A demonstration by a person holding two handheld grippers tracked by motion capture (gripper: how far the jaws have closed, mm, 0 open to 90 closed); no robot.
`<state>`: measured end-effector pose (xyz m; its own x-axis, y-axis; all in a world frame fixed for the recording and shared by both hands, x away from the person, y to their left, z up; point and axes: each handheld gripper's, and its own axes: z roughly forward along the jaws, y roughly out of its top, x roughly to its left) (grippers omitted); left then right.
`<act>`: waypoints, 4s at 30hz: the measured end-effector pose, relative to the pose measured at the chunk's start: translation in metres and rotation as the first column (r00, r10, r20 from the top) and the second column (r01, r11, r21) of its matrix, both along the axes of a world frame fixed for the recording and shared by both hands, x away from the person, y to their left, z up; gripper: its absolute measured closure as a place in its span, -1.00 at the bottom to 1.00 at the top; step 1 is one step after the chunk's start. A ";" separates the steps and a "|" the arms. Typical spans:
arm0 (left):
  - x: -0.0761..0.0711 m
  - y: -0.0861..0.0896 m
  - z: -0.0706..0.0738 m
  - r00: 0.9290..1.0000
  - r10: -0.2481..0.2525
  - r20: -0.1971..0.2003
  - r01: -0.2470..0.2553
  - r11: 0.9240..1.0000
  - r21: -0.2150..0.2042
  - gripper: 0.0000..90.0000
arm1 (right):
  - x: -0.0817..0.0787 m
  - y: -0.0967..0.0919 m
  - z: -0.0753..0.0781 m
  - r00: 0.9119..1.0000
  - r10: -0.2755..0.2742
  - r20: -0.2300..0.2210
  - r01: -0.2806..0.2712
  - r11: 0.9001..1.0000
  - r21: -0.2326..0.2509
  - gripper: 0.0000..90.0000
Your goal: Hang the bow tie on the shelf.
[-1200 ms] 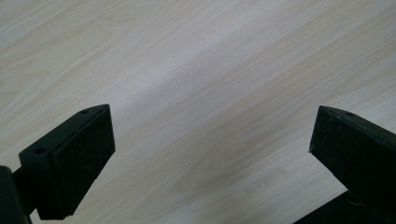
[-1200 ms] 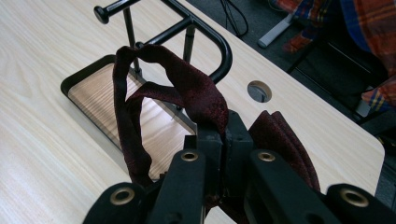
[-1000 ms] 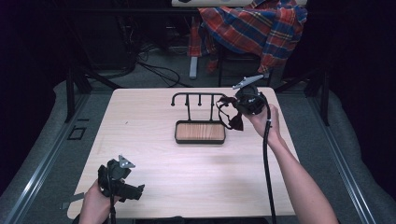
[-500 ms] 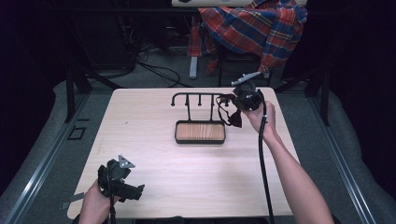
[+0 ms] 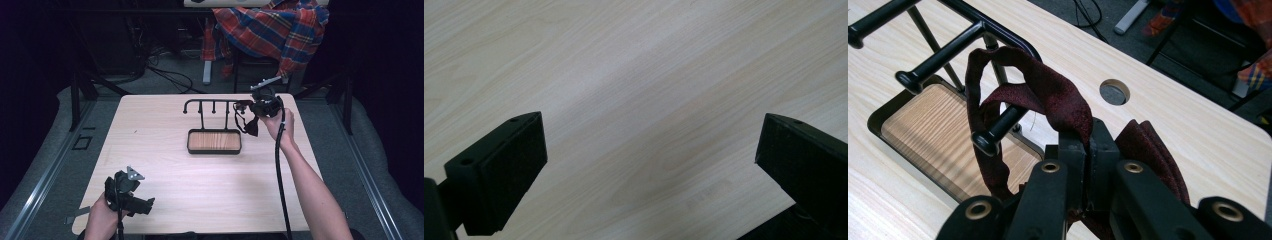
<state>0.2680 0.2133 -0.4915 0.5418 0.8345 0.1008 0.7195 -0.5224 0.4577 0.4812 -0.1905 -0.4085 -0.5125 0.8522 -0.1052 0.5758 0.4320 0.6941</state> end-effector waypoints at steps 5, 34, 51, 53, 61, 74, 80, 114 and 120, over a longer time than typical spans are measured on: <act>0.000 0.000 0.000 1.000 0.000 -0.002 0.000 1.000 0.000 -1.00 | 0.003 -0.001 -0.005 1.000 -0.001 -0.019 0.002 1.000 0.013 0.94; 0.000 -0.001 0.000 1.000 -0.003 -0.001 0.003 1.000 0.005 -1.00 | 0.010 0.003 -0.029 0.989 0.062 -0.136 -0.050 0.995 0.091 0.77; 0.000 -0.001 0.000 1.000 -0.003 -0.001 0.003 1.000 0.005 -1.00 | 0.002 -0.008 -0.031 0.986 0.087 -0.142 -0.077 0.994 0.077 0.31; 0.000 -0.001 0.000 1.000 -0.003 -0.001 0.003 1.000 0.006 -1.00 | -0.001 -0.010 -0.028 0.983 0.097 -0.153 -0.087 0.994 0.070 0.22; 0.000 -0.001 0.000 1.000 -0.002 0.000 0.002 1.000 0.005 -1.00 | -0.015 -0.016 -0.021 0.982 0.122 -0.144 -0.118 0.992 0.039 -0.07; -0.001 -0.001 0.000 1.000 -0.002 0.001 0.002 1.000 0.004 -1.00 | -0.046 -0.022 -0.018 0.973 0.174 -0.150 -0.178 0.984 -0.010 -0.39; -0.001 -0.001 0.000 1.000 -0.002 0.002 0.002 1.000 0.003 -1.00 | -0.063 -0.021 -0.016 0.965 0.214 -0.152 -0.221 0.975 -0.028 -0.47; 0.000 -0.004 0.000 1.000 -0.002 -0.001 0.002 1.000 0.019 -1.00 | -0.143 0.014 -0.053 0.870 0.362 -0.335 -0.414 0.905 -0.097 -1.00; 0.000 -0.003 -0.001 1.000 -0.001 -0.001 0.001 1.000 0.014 -1.00 | -0.149 0.009 -0.082 0.844 0.360 -0.397 -0.433 0.895 -0.111 -1.00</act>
